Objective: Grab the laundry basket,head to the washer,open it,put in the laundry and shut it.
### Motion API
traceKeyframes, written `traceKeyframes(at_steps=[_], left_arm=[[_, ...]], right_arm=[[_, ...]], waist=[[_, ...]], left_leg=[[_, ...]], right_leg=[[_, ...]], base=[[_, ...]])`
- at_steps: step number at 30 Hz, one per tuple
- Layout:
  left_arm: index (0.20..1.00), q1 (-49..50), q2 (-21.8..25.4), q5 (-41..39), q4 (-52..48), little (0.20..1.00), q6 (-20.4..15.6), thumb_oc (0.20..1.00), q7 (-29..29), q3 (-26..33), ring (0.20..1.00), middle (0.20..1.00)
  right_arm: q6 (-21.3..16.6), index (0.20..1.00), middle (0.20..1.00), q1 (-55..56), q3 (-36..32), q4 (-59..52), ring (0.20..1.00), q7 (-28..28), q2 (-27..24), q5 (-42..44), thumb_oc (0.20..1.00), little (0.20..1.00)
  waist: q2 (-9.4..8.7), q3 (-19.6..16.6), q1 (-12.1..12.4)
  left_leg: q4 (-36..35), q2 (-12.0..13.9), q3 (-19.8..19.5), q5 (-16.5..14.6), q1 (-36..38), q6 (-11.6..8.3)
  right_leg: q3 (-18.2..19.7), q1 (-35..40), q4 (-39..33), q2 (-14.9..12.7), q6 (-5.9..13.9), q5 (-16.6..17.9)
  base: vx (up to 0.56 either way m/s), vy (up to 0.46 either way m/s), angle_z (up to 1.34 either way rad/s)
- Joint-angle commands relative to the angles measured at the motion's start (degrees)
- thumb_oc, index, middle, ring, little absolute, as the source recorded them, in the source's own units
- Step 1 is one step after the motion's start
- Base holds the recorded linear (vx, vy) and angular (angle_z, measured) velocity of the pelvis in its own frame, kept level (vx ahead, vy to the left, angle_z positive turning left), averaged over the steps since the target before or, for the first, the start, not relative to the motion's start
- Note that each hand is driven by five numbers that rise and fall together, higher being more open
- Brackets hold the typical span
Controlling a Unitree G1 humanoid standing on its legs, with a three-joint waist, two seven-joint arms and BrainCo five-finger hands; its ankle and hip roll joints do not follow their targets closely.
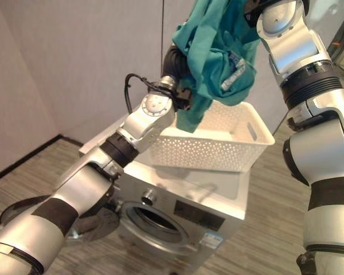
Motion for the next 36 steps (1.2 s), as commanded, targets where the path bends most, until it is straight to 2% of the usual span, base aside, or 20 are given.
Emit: traceKeyframes(at_steps=[1, 2, 3, 4, 5, 14, 15, 16, 17, 24, 27, 31, 36], left_arm=[[1.000, -3.24, 0.82, -1.09, 0.64, 1.000, -5.03, 1.000, 0.27, 4.33, 1.000, 1.000], [1.000, -2.72, 1.05, -1.16, -0.11, 1.000, -5.32, 1.000, 0.33, 4.68, 1.000, 1.000], [0.561, -2.32, 1.21, -0.97, -0.22, 0.561, -5.40, 0.561, 0.34, 4.91, 0.561, 0.561], [0.291, -2.04, 1.28, -0.97, -0.33, 0.291, -5.50, 0.291, 0.30, 5.03, 0.291, 0.291], [0.200, -1.91, 1.36, -1.01, -0.23, 0.200, -5.58, 0.200, 0.40, 5.25, 0.200, 0.200], [0.200, -0.66, 1.92, 0.91, -1.46, 0.200, -6.83, 0.200, 1.58, 7.20, 0.200, 0.200], [0.200, -0.61, 1.92, 1.58, -1.54, 0.200, -7.05, 0.200, 2.12, 7.77, 0.200, 0.200], [0.200, -0.74, 1.87, 1.96, -1.24, 0.200, -7.07, 0.200, 2.31, 7.82, 0.200, 0.200], [0.200, -0.98, 1.96, 2.40, -1.11, 0.200, -7.24, 0.200, 2.66, 8.07, 0.200, 0.200], [0.200, -2.53, 2.90, 2.08, 0.41, 0.200, -7.87, 0.200, 3.08, 9.47, 0.200, 0.200], [0.200, -3.41, 3.84, 1.35, 1.05, 0.200, -8.03, 0.200, 3.22, 10.35, 0.200, 0.200], [0.200, -4.44, 5.97, 0.62, 0.46, 0.200, -8.63, 0.200, 3.83, 12.02, 0.200, 0.200], [0.200, -7.86, 10.44, 0.28, 0.34, 0.200, -9.51, 0.200, 4.88, 13.42, 0.200, 0.200]], right_arm=[[-2.62, 0.200, 0.200, -6.81, 0.66, 6.18, 0.200, -2.48, -2.90, -0.48, 0.200, 0.200], [-2.73, 0.200, 0.200, -6.77, 0.46, 5.91, 0.200, -2.60, -2.90, -0.31, 0.200, 0.200], [-2.87, 0.200, 0.200, -6.55, 0.27, 6.02, 0.200, -2.54, -2.99, -0.15, 0.200, 0.200], [-3.01, 0.200, 0.200, -6.48, 0.26, 6.16, 0.200, -2.56, -3.11, -0.10, 0.200, 0.200], [-3.12, 0.200, 0.200, -6.33, 0.21, 6.42, 0.200, -2.55, -3.21, 0.08, 0.200, 0.200], [-4.27, 0.200, 0.200, -5.07, -0.43, 6.03, 0.200, -2.77, -3.38, 0.69, 0.200, 0.200], [-4.95, 0.260, 0.260, -4.45, -1.35, 5.11, 0.260, -2.77, -3.43, 1.60, 0.260, 0.260], [-5.23, 0.501, 0.501, -4.20, -1.51, 4.85, 0.501, -2.67, -3.58, 1.89, 0.501, 0.501], [-5.56, 1.000, 1.000, -4.10, -1.55, 4.52, 1.000, -2.44, -3.63, 2.31, 1.000, 1.000], [-8.16, 1.000, 1.000, -3.67, -0.61, 7.64, 1.000, 5.59, -3.00, 17.71, 1.000, 1.000], [-8.16, 1.000, 1.000, -2.42, -0.87, 8.64, 1.000, 8.51, -3.48, 22.61, 1.000, 1.000], [-7.69, 1.000, 1.000, -0.80, -1.10, 9.62, 1.000, 10.15, -5.58, 25.57, 1.000, 1.000], [-7.26, 1.000, 1.000, 2.71, -3.07, 11.30, 1.000, 9.90, -9.01, 23.84, 1.000, 1.000]], waist=[[-1.69, 0.09, 0.50], [-1.66, 0.18, 0.48], [-1.67, 0.17, 0.46], [-1.68, 0.18, 0.46], [-1.67, 0.19, 0.43], [-1.80, 0.25, 0.24], [-1.83, 0.21, 0.23], [-1.88, 0.18, 0.19], [-1.92, 0.27, 0.09], [-2.26, 0.44, -0.22], [-2.35, 0.54, -0.44], [-2.37, 0.52, -0.64], [-1.76, 0.43, -0.74]], left_leg=[[1.68, 1.57, 1.15, 0.76, 4.96, 1.64], [1.63, 1.60, 1.23, 0.82, 5.02, 1.61], [1.56, 1.61, 1.33, 0.79, 5.10, 1.60], [1.50, 1.61, 1.35, 0.79, 5.09, 1.61], [1.41, 1.55, 1.41, 0.75, 5.07, 1.62], [1.00, 1.45, 1.75, 0.69, 5.21, 1.62], [0.97, 1.44, 1.80, 0.56, 5.17, 1.67], [0.93, 1.42, 1.77, 0.54, 5.14, 1.69], [0.88, 1.33, 1.86, 0.50, 5.09, 1.71], [0.43, 0.85, 2.53, 0.26, 5.25, 1.70], [0.36, 0.66, 2.80, 0.17, 5.36, 1.74], [0.28, 0.43, 3.21, 0.00, 5.51, 1.84], [0.23, 0.08, 3.52, -0.41, 5.61, 2.03]], right_leg=[[4.19, 3.45, 0.20, -5.03, 6.40, -8.49], [4.17, 3.42, 0.20, -5.00, 6.43, -8.51], [4.14, 3.42, 0.20, -5.00, 6.45, -8.50], [4.19, 3.39, 0.20, -5.00, 6.44, -8.51], [4.20, 3.37, 0.20, -4.99, 6.46, -8.56], [4.27, 3.48, 0.20, -5.07, 6.43, -8.59], [4.20, 3.48, 0.20, -5.13, 6.45, -8.58], [4.16, 3.47, 0.20, -5.16, 6.48, -8.58], [4.17, 3.43, 0.20, -5.23, 6.51, -8.52], [4.32, 3.21, 0.20, -5.65, 6.76, -8.06], [4.37, 3.17, 0.20, -5.82, 6.86, -7.87], [4.51, 3.13, 0.20, -5.98, 7.03, -7.75], [4.53, 2.97, 0.20, -6.28, 7.24, -7.70]], base=[[0.00, 0.000, 0.00], [0.00, 0.000, 0.00], [0.00, 0.000, 0.00], [0.00, 0.000, 0.00], [0.00, 0.000, 0.00], [0.00, 0.000, 0.00], [0.00, 0.000, 0.00], [0.00, 0.000, 0.00], [0.00, 0.000, 0.00], [0.00, 0.000, 0.00], [-0.01, 0.021, -0.04], [0.00, 0.000, 0.00], [0.00, 0.000, 0.00]])
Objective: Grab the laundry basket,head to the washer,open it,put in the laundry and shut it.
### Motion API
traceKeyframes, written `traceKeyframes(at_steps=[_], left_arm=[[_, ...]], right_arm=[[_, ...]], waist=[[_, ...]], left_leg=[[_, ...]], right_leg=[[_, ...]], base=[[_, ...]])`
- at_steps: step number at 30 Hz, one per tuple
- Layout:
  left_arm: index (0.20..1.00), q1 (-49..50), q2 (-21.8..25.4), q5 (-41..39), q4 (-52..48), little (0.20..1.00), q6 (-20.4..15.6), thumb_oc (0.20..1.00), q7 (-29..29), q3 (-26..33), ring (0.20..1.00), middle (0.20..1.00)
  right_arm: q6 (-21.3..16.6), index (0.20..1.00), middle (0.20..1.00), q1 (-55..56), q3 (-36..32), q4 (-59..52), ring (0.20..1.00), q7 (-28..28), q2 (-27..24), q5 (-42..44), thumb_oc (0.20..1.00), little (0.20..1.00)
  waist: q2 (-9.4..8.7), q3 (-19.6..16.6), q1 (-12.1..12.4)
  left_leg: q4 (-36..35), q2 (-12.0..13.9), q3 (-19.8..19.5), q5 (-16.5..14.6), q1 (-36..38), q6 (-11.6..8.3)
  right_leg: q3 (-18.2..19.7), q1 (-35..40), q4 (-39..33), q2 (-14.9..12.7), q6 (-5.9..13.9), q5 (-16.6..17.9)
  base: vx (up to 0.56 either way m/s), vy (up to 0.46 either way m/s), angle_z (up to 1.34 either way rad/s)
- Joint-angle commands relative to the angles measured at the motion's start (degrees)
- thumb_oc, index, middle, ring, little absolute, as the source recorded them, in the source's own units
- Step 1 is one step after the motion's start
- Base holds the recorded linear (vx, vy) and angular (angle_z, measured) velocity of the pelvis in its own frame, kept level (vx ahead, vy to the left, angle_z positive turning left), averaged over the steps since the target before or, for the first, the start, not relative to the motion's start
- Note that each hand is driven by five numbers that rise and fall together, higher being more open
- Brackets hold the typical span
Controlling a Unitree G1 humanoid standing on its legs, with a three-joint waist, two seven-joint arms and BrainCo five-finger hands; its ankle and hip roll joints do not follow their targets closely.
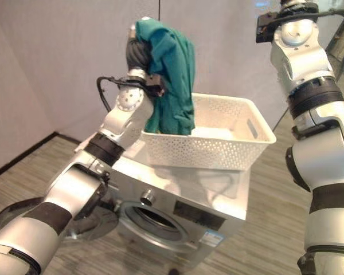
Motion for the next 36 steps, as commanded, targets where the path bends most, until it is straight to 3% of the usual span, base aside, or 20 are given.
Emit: traceKeyframes(at_steps=[1, 8, 17, 23, 26, 29, 30, 31, 34, 36], left_arm=[[0.200, -12.47, 4.66, -0.09, 1.96, 0.200, -5.11, 0.200, 1.07, -0.09, 0.200, 0.200], [0.200, -22.25, 10.22, 3.69, 2.64, 0.200, -5.10, 0.200, 2.82, -2.27, 0.200, 0.200], [0.200, -40.25, 20.74, 4.07, 11.72, 0.200, -3.29, 0.200, 1.65, -12.69, 0.200, 0.200], [0.200, -49.99, 34.23, 1.74, 12.71, 0.200, -3.86, 0.200, 1.51, -20.79, 0.200, 0.200], [0.200, -49.68, 37.56, 1.89, 10.35, 0.200, -4.69, 0.200, 2.27, -21.23, 0.200, 0.200], [0.200, -45.46, 42.59, 3.86, 4.08, 0.200, -5.86, 0.200, 4.51, -19.19, 0.200, 0.200], [0.200, -40.61, 45.83, 4.91, -0.95, 0.200, -7.25, 0.200, 6.53, -15.38, 0.200, 0.200], [0.200, -40.05, 45.70, 5.10, -1.28, 0.200, -7.16, 0.200, 6.68, -14.97, 0.200, 0.200], [0.200, -29.37, 50.53, 7.18, -11.07, 0.200, -9.33, 0.200, 10.10, -6.05, 0.200, 0.200], [0.200, -22.42, 52.70, 9.50, -16.04, 0.200, -10.24, 0.200, 12.41, -0.35, 0.200, 0.200]], right_arm=[[-2.49, 1.000, 1.000, -3.23, -0.38, 6.94, 1.000, -0.39, -5.17, 0.08, 1.000, 1.000], [-0.30, 1.000, 1.000, 2.22, -0.82, 11.21, 1.000, 0.72, -7.72, -5.04, 1.000, 1.000], [-0.59, 1.000, 1.000, 13.28, -5.81, 7.13, 1.000, 0.46, -6.65, -8.44, 1.000, 1.000], [-1.10, 1.000, 1.000, 32.99, -17.21, 0.91, 1.000, -1.38, -9.49, -12.84, 1.000, 1.000], [-0.85, 1.000, 1.000, 39.80, -21.22, -1.02, 1.000, -1.42, -9.99, -14.13, 1.000, 1.000], [-0.28, 1.000, 1.000, 49.30, -27.27, -4.24, 1.000, -1.25, -10.13, -15.53, 1.000, 1.000], [-0.55, 1.000, 1.000, 55.23, -31.37, -6.37, 1.000, -1.16, -9.02, -15.87, 1.000, 1.000], [-0.49, 1.000, 1.000, 55.76, -31.67, -6.63, 1.000, -1.17, -9.10, -15.95, 1.000, 1.000], [-0.53, 1.000, 1.000, 64.38, -37.51, -9.04, 1.000, -1.62, -6.35, -17.45, 1.000, 1.000], [-0.89, 1.000, 1.000, 67.07, -39.26, -9.48, 1.000, -1.74, -4.30, -17.28, 1.000, 1.000]], waist=[[-1.54, -0.29, -0.01], [-0.55, -0.24, 0.46], [1.79, -0.72, 0.57], [3.21, -1.39, 2.12], [2.95, -1.43, 2.65], [1.97, -1.42, 3.34], [0.99, -0.81, 3.70], [1.14, -1.03, 3.78], [-0.71, -0.07, 4.39], [-2.14, 0.97, 5.48]], left_leg=[[0.25, 0.53, 1.99, -0.46, 5.55, 2.05], [0.25, 0.09, 1.74, -0.89, 5.65, 2.32], [0.25, -0.63, 1.51, -1.50, 5.29, 2.69], [0.25, -1.14, 1.02, -2.25, 5.16, 2.97], [0.31, -1.28, 0.62, -2.16, 5.19, 3.09], [0.65, -1.55, 0.18, -2.43, 5.01, 3.29], [1.86, -1.70, -0.08, -2.58, 4.08, 3.36], [1.95, -1.60, -0.20, -3.03, 4.21, 3.37], [4.47, -1.31, -1.24, -3.43, 2.78, 3.42], [7.56, -1.59, -4.08, -3.81, 1.63, 3.09]], right_leg=[[3.70, 3.41, 0.49, -5.91, 7.08, -7.59], [3.32, 3.84, 0.49, -6.37, 7.31, -7.76], [2.88, 3.70, 0.49, -7.04, 7.70, -7.55], [1.89, 4.03, 0.49, -7.93, 8.21, -7.60], [1.41, 4.24, 0.49, -8.15, 8.35, -7.66], [0.79, 4.48, 0.49, -8.71, 8.46, -7.45], [0.42, 4.38, 0.49, -9.16, 8.41, -7.02], [0.38, 4.58, 0.49, -9.09, 8.53, -7.41], [0.21, 4.52, 0.49, -9.33, 8.47, -7.10], [1.23, 4.21, 0.49, -9.27, 8.47, -6.66]], base=[[0.00, 0.000, 0.00], [0.00, 0.000, 0.00], [0.00, 0.002, 0.01], [0.00, 0.037, 0.06], [-0.03, 0.043, 0.04], [-0.06, 0.065, 0.10], [-0.08, 0.066, 0.21], [-0.13, 0.070, 0.21], [-0.10, 0.071, 0.12], [-0.17, 0.087, 0.13]])
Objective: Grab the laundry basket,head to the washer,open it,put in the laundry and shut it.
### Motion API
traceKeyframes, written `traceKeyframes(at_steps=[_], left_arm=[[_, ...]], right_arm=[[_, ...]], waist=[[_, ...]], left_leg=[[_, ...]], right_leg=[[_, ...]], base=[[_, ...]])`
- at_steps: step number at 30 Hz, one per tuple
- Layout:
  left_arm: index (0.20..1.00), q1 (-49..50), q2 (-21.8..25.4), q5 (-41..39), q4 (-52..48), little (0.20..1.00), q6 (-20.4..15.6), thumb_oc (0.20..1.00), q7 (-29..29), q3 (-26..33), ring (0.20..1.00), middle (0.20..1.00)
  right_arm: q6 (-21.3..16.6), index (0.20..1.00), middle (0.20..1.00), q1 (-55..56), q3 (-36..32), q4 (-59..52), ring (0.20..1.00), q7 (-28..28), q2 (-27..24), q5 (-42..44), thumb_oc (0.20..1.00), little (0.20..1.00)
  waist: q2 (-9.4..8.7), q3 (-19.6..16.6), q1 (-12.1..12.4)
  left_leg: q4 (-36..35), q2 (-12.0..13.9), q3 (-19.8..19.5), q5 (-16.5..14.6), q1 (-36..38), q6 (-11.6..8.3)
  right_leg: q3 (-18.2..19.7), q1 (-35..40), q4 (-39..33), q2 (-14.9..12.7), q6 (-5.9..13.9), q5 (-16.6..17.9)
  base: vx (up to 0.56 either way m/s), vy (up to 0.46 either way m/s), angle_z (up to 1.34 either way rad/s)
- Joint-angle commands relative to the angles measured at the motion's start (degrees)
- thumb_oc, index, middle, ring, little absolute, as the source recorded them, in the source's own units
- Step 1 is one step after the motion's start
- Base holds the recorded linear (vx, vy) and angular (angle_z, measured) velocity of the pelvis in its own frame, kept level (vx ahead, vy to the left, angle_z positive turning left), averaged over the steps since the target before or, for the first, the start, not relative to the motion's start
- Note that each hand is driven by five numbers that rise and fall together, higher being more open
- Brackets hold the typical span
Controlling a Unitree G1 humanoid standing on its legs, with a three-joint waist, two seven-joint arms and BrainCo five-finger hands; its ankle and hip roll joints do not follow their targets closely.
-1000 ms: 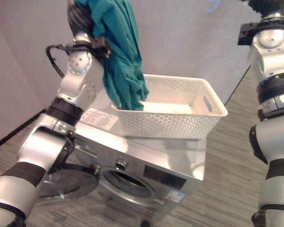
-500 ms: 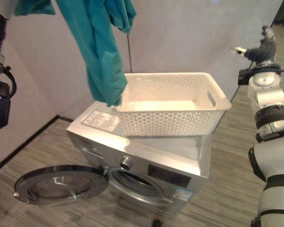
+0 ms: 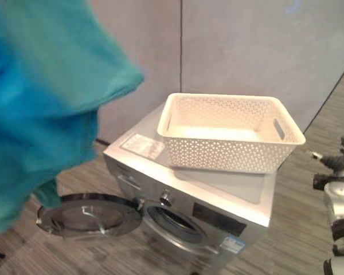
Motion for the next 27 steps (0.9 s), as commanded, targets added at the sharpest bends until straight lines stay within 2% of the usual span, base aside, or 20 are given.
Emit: traceKeyframes(at_steps=[1, 3, 4, 5, 6, 7, 8, 9, 10, 12, 14, 16, 17, 19, 20, 21, 23, 27], left_arm=[[0.200, 4.17, 1.32, 5.51, 2.73, 0.200, -1.93, 0.200, 5.49, 2.30, 0.200, 0.200], [0.200, 13.74, 2.25, 8.24, -2.29, 0.200, -2.68, 0.200, 6.53, 9.72, 0.200, 0.200], [0.200, 25.90, 0.45, 10.26, -6.95, 0.200, -2.97, 0.200, 6.55, 18.82, 0.200, 0.200], [0.200, 28.15, 0.14, 10.50, -7.93, 0.200, -2.73, 0.200, 6.56, 20.81, 0.200, 0.200], [0.200, 30.90, -0.46, 10.96, -8.92, 0.200, -2.80, 0.200, 6.33, 22.72, 0.200, 0.200], [0.200, 34.76, -1.88, 11.94, -10.49, 0.200, -2.59, 0.200, 6.36, 25.49, 0.200, 0.200], [0.200, 40.88, -5.49, 12.75, -12.42, 0.200, -2.46, 0.200, 5.39, 29.02, 0.200, 0.200], [0.200, 43.00, -7.11, 13.07, -13.00, 0.200, -2.25, 0.200, 5.04, 30.20, 0.200, 0.200], [0.200, 43.41, -7.27, 13.14, -13.28, 0.200, -2.17, 0.200, 5.03, 30.56, 0.200, 0.200], [0.200, 47.54, -11.02, 12.56, -13.51, 0.200, -2.49, 0.200, 3.79, 32.07, 0.200, 0.200], [0.200, 49.66, -13.73, 11.79, -12.92, 0.200, -1.88, 0.200, 2.10, 31.51, 0.200, 0.200], [0.200, 50.87, -16.12, 10.57, -11.63, 0.200, -1.29, 0.200, 0.45, 30.19, 0.200, 0.200], [0.200, 51.57, -17.39, 10.23, -10.30, 0.200, -0.59, 0.200, -0.57, 29.32, 0.200, 0.200], [0.200, 53.50, -18.42, 9.87, -9.96, 0.200, 0.33, 0.200, -2.20, 28.61, 0.200, 0.200], [0.200, 54.56, -19.00, 10.78, -9.39, 0.200, 1.43, 0.200, -2.94, 28.14, 0.200, 0.200], [0.200, 57.39, -20.32, 11.74, -9.05, 0.200, 3.33, 0.200, -6.42, 26.00, 0.200, 0.200], [0.200, 61.58, -20.95, 13.12, -10.23, 0.200, 5.20, 0.200, -10.03, 24.69, 0.200, 0.200], [0.200, 74.26, -23.50, 15.42, -17.29, 0.200, 7.69, 0.200, -15.96, 26.06, 0.200, 0.200]], right_arm=[[-3.31, 1.000, 1.000, -3.38, -1.22, 1.95, 1.000, -1.72, 2.65, -1.42, 1.000, 1.000], [-3.64, 1.000, 1.000, -0.18, -3.80, 0.09, 1.000, -1.94, 4.81, -1.82, 1.000, 1.000], [-3.57, 1.000, 1.000, 2.72, -5.45, -1.07, 1.000, -1.78, 6.64, -2.48, 1.000, 1.000], [-3.50, 1.000, 1.000, 2.85, -5.10, -1.24, 1.000, -1.80, 6.14, -2.54, 1.000, 1.000], [-3.27, 1.000, 1.000, 3.65, -5.89, -1.58, 1.000, -1.71, 6.86, -3.02, 1.000, 1.000], [-3.17, 1.000, 1.000, 3.90, -5.87, -1.64, 1.000, -1.66, 7.08, -3.24, 1.000, 1.000], [-2.59, 1.000, 1.000, 4.56, -6.54, -1.72, 1.000, -1.72, 8.56, -3.78, 1.000, 1.000], [-2.32, 1.000, 1.000, 4.63, -6.79, -1.92, 1.000, -1.87, 8.66, -4.34, 1.000, 1.000], [-2.28, 1.000, 1.000, 4.67, -6.75, -1.99, 1.000, -1.89, 8.56, -4.39, 1.000, 1.000], [-1.99, 1.000, 1.000, 4.56, -6.81, -2.62, 1.000, -2.10, 9.66, -4.86, 1.000, 1.000], [-1.48, 1.000, 1.000, 4.70, -6.70, -3.50, 1.000, -2.17, 10.85, -5.96, 1.000, 1.000], [-0.87, 1.000, 1.000, 4.62, -5.93, -4.85, 1.000, -2.48, 12.14, -6.89, 1.000, 1.000], [-0.66, 1.000, 1.000, 4.32, -5.05, -4.58, 1.000, -2.84, 13.02, -7.67, 1.000, 1.000], [-0.36, 1.000, 1.000, 4.30, -4.24, -4.72, 1.000, -3.01, 13.81, -8.24, 1.000, 1.000], [-0.21, 1.000, 1.000, 4.55, -3.80, -4.67, 1.000, -3.34, 14.60, -8.36, 1.000, 1.000], [-0.28, 1.000, 1.000, 4.61, -3.27, -4.25, 1.000, -2.96, 15.49, -8.26, 1.000, 1.000], [-0.44, 1.000, 1.000, 5.05, -2.68, -3.95, 1.000, -2.51, 16.57, -8.45, 1.000, 1.000], [-0.33, 1.000, 1.000, 7.09, -2.30, -4.88, 1.000, -1.39, 18.76, -9.49, 1.000, 1.000]], waist=[[-5.74, 0.38, 1.79], [-6.70, 1.13, 1.60], [-6.78, 1.43, 1.33], [-6.09, 1.20, 1.38], [-6.47, 1.53, 1.31], [-6.42, 1.76, 1.62], [-6.85, 2.80, 1.75], [-7.06, 3.29, 1.73], [-7.05, 3.29, 1.85], [-7.61, 5.18, 2.25], [-7.36, 6.34, 2.45], [-6.56, 8.65, 2.67], [-5.66, 10.31, 2.91], [-4.18, 11.91, 3.26], [-3.70, 12.33, 3.09], [-2.68, 12.04, 3.44], [-1.76, 11.18, 4.47], [-1.79, 8.51, 6.90]], left_leg=[[7.91, 0.93, -4.18, -3.29, 0.94, 1.77], [9.23, 0.20, -6.27, -6.32, 0.72, 2.41], [10.64, -0.74, -5.44, -9.43, 0.86, 3.33], [10.87, -0.67, -5.17, -9.90, 1.09, 3.44], [11.19, -1.19, -4.82, -11.10, 1.32, 4.11], [11.81, -2.17, -3.96, -12.13, 1.67, 4.91], [12.50, -4.27, -2.38, -13.63, 2.15, 6.31], [13.04, -5.33, -1.74, -14.41, 2.07, 7.10], [13.26, -5.53, -1.59, -14.50, 2.01, 7.23], [15.10, -8.85, -1.19, -15.79, 1.08, 9.16], [15.14, -10.77, -0.32, -16.70, 1.51, 10.90], [15.22, -12.01, 0.51, -16.41, 1.89, 12.30], [15.05, -11.75, 1.69, -15.80, 2.16, 12.60], [14.90, -11.52, 2.15, -14.85, 1.78, 13.19], [14.49, -11.74, 2.20, -13.87, 1.30, 13.66], [13.37, -11.80, 2.51, -12.72, 0.40, 14.34], [12.14, -11.87, 3.46, -11.13, -1.13, 15.17], [9.88, -12.19, 5.71, -10.11, -2.24, 15.64]], right_leg=[[4.93, 1.39, 0.01, -5.63, 7.11, -5.34], [5.60, 0.83, 0.01, -6.33, 7.46, -4.46], [5.97, 0.47, 0.01, -7.62, 8.25, -3.52], [6.20, 0.63, 0.01, -7.53, 8.37, -3.73], [6.46, 0.33, 0.01, -8.14, 8.73, -3.09], [7.27, 0.05, 0.01, -8.87, 9.23, -2.35], [8.30, -1.20, 0.01, -10.65, 10.42, -0.49], [8.85, -1.84, 0.01, -11.53, 11.05, 0.59], [9.07, -1.90, 0.01, -11.69, 11.18, 0.67], [10.05, -3.39, 0.01, -13.87, 12.23, 2.43], [9.99, -4.50, 0.05, -15.48, 12.56, 2.87], [7.52, -5.77, 1.38, -16.97, 11.74, 3.28], [4.99, -6.85, 3.42, -17.67, 11.22, 3.31], [0.97, -6.78, 7.10, -18.85, 10.35, 2.06], [0.11, -6.32, 9.85, -19.48, 9.55, 1.29], [-0.84, -4.61, 14.38, -19.23, 8.54, -0.84], [-2.90, -3.33, 20.13, -19.27, 7.53, -4.36], [-5.76, 0.71, 22.95, -18.73, 6.43, -9.70]], base=[[-0.17, 0.130, 0.06], [-0.19, 0.222, -0.14], [-0.11, 0.243, -0.31], [-0.10, 0.289, -0.33], [-0.06, 0.212, -0.21], [-0.20, 0.416, -0.33], [-0.23, 0.427, -0.51], [-0.19, 0.329, -0.63], [-0.16, 0.234, -0.52], [-0.21, 0.295, -0.32], [-0.22, 0.353, -0.32], [-0.27, 0.284, -0.20], [-0.27, 0.191, -0.30], [-0.29, 0.153, -0.53], [-0.33, 0.168, -0.70], [-0.32, 0.155, -0.82], [-0.23, 0.137, -0.83], [-0.07, 0.031, -0.62]])
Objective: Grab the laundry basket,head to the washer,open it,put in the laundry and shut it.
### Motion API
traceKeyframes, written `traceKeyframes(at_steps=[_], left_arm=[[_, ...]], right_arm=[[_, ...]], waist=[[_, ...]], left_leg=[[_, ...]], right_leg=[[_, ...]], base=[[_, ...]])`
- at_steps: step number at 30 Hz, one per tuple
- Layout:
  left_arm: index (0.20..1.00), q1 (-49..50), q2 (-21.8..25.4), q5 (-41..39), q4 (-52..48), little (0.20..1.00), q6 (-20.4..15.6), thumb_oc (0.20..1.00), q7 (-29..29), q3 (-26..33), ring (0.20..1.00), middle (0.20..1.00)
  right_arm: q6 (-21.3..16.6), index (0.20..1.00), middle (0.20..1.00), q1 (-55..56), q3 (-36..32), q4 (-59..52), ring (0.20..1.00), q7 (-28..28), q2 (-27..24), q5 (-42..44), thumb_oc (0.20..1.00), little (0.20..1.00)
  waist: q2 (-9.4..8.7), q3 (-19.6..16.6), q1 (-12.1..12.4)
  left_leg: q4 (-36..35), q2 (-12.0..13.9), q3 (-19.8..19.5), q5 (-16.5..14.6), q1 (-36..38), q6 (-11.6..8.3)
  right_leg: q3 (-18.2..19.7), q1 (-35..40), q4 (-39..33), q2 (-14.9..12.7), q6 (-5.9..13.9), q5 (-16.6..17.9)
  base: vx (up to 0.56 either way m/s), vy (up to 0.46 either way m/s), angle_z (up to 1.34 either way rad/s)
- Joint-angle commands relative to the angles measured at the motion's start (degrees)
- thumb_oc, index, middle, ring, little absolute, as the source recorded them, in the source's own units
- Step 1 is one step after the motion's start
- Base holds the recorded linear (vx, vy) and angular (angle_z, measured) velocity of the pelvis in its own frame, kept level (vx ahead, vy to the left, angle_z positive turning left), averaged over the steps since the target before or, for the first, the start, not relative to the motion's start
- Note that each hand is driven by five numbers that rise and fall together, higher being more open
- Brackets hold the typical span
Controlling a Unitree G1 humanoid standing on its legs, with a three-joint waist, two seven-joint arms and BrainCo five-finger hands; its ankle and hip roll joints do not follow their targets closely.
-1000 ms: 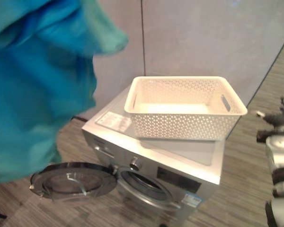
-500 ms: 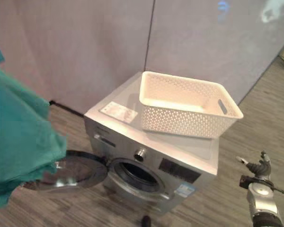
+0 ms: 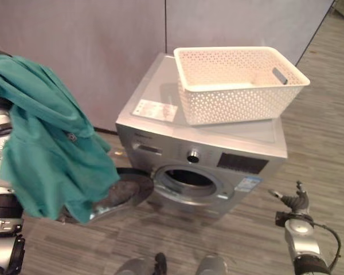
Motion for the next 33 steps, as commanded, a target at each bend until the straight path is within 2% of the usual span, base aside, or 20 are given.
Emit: traceKeyframes(at_steps=[1, 2, 3, 4, 6, 8, 14, 18, 25, 27, 29, 30, 33], left_arm=[[0.200, 4.53, -0.43, 4.52, -6.83, 0.200, -0.07, 0.200, -6.73, 1.33, 0.200, 0.200], [0.200, 6.69, -0.68, 5.64, -8.02, 0.200, 0.01, 0.200, -7.35, 2.08, 0.200, 0.200], [0.200, 11.25, -1.31, 7.86, -10.91, 0.200, 0.11, 0.200, -8.07, 4.54, 0.200, 0.200], [0.200, 13.67, -2.21, 8.21, -12.18, 0.200, 0.20, 0.200, -8.88, 4.93, 0.200, 0.200], [0.200, 15.28, -2.74, 8.31, -13.00, 0.200, 0.23, 0.200, -9.47, 5.58, 0.200, 0.200], [0.200, 17.95, -3.85, 8.04, -13.76, 0.200, 0.22, 0.200, -10.80, 5.29, 0.200, 0.200], [0.200, 21.36, -6.63, 8.49, -15.62, 0.200, 0.73, 0.200, -13.31, 3.07, 0.200, 0.200], [0.200, 20.53, -10.68, 7.86, -15.26, 0.200, 1.24, 0.200, -15.19, -2.91, 0.200, 0.200], [0.200, 18.05, -15.80, 6.28, -14.42, 0.200, 1.87, 0.200, -15.99, -11.13, 0.200, 0.200], [0.200, 14.37, -18.20, 5.04, -12.97, 0.200, 1.85, 0.200, -16.08, -16.91, 0.200, 0.200], [0.200, 14.25, -18.21, 5.05, -12.87, 0.200, 1.80, 0.200, -16.07, -16.94, 0.200, 0.200], [0.200, 11.27, -19.82, 4.28, -11.93, 0.200, 1.56, 0.200, -15.99, -20.91, 0.200, 0.200], [0.200, 6.62, -21.62, 3.02, -11.04, 0.200, 1.51, 0.200, -15.71, -25.72, 0.200, 0.200]], right_arm=[[-2.16, 1.000, 1.000, -0.65, -0.24, 0.07, 1.000, -0.22, -0.35, -2.67, 1.000, 1.000], [-2.12, 1.000, 1.000, -0.64, 0.09, -0.23, 1.000, -0.17, 0.16, -3.40, 1.000, 1.000], [-2.01, 1.000, 1.000, -0.91, 0.72, -1.47, 1.000, -0.42, 0.64, -4.96, 1.000, 1.000], [-2.00, 1.000, 1.000, -0.84, 0.99, -2.09, 1.000, -0.18, 1.16, -5.49, 1.000, 1.000], [-2.05, 1.000, 1.000, -0.67, 1.34, -2.55, 1.000, -0.04, 1.41, -5.78, 1.000, 1.000], [-2.53, 1.000, 1.000, -0.64, 2.90, -5.29, 1.000, 0.91, 2.17, -6.98, 1.000, 1.000], [-3.42, 1.000, 1.000, 1.00, 6.75, -10.76, 1.000, 3.85, 4.25, -8.91, 1.000, 1.000], [-4.16, 1.000, 1.000, -0.31, 12.14, -12.04, 1.000, 5.47, 6.36, -9.55, 1.000, 1.000], [-4.39, 1.000, 1.000, -4.53, 18.73, -10.04, 1.000, 5.67, 10.50, -8.84, 1.000, 1.000], [-4.75, 1.000, 1.000, -6.78, 21.85, -9.26, 1.000, 5.28, 12.01, -8.52, 1.000, 1.000], [-4.79, 1.000, 1.000, -6.86, 21.83, -9.20, 1.000, 5.27, 12.00, -8.51, 1.000, 1.000], [-5.01, 1.000, 1.000, -8.20, 23.82, -8.77, 1.000, 5.23, 12.80, -8.30, 1.000, 1.000], [-5.00, 1.000, 1.000, -10.84, 26.20, -7.78, 1.000, 4.86, 13.42, -7.86, 1.000, 1.000]], waist=[[-0.94, -5.92, 2.75], [-1.31, -6.34, 3.96], [-1.62, -6.84, 5.58], [-1.82, -7.12, 6.18], [-1.79, -7.43, 6.07], [-1.92, -7.35, 6.22], [-2.39, -7.25, 5.86], [-2.98, -6.65, 5.50], [-3.21, -4.87, 5.43], [-3.16, -3.51, 5.18], [-3.14, -3.48, 5.20], [-3.09, -2.70, 5.00], [-2.94, -1.25, 4.75]], left_leg=[[-4.19, 0.81, -9.79, -5.31, 2.39, -1.56], [-4.10, 0.54, -8.85, -5.24, 1.51, -1.78], [-4.57, 0.67, -6.88, -5.14, 0.99, -2.22], [-4.92, 0.94, -6.43, -4.76, 0.68, -2.71], [-5.14, 1.44, -6.40, -4.47, 0.37, -3.08], [-5.48, 2.78, -5.94, -3.12, -0.95, -4.47], [-7.30, 4.02, -6.79, -0.77, -1.65, -6.01], [-10.22, 5.02, -7.62, 1.25, -1.05, -7.08], [-11.55, 5.69, -7.71, 2.19, -0.19, -7.53], [-11.66, 5.90, -8.00, 2.79, -1.17, -7.75], [-11.64, 5.91, -8.01, 2.79, -1.22, -7.75], [-11.74, 6.03, -8.15, 3.15, -1.90, -7.81], [-11.56, 6.04, -8.49, 3.60, -3.20, -7.89]], right_leg=[[-2.56, 1.44, -6.89, 1.84, -2.40, -0.71], [-3.95, 3.51, -9.16, 1.78, -2.18, -0.92], [-6.54, 5.21, -13.10, 0.90, -1.24, 0.31], [-7.38, 5.90, -15.82, 1.26, -1.00, 0.41], [-7.81, 6.78, -17.97, 1.72, -0.82, 0.97], [-8.12, 8.59, -22.41, 2.96, -0.77, 1.24], [-8.92, 10.00, -26.44, 5.14, -1.29, 0.48], [-9.22, 10.13, -28.24, 6.84, -2.10, 0.14], [-8.60, 9.82, -28.49, 7.90, -2.86, -0.16], [-8.37, 8.81, -28.15, 8.09, -3.22, -0.25], [-8.37, 8.76, -28.12, 8.09, -3.23, -0.26], [-8.25, 8.08, -28.09, 8.17, -3.37, -0.20], [-8.17, 6.87, -27.98, 8.14, -3.47, 0.15]], base=[[-0.08, -0.054, -0.73], [-0.12, -0.106, -0.70], [-0.10, -0.138, -0.87], [-0.06, -0.116, -1.09], [-0.02, -0.133, -0.81], [-0.05, -0.180, -0.17], [-0.04, -0.095, 0.02], [-0.02, -0.065, 0.11], [-0.01, -0.033, 0.09], [-0.07, -0.035, 0.04], [-0.04, -0.017, 0.11], [-0.06, -0.032, 0.06], [-0.09, -0.029, 0.04]])
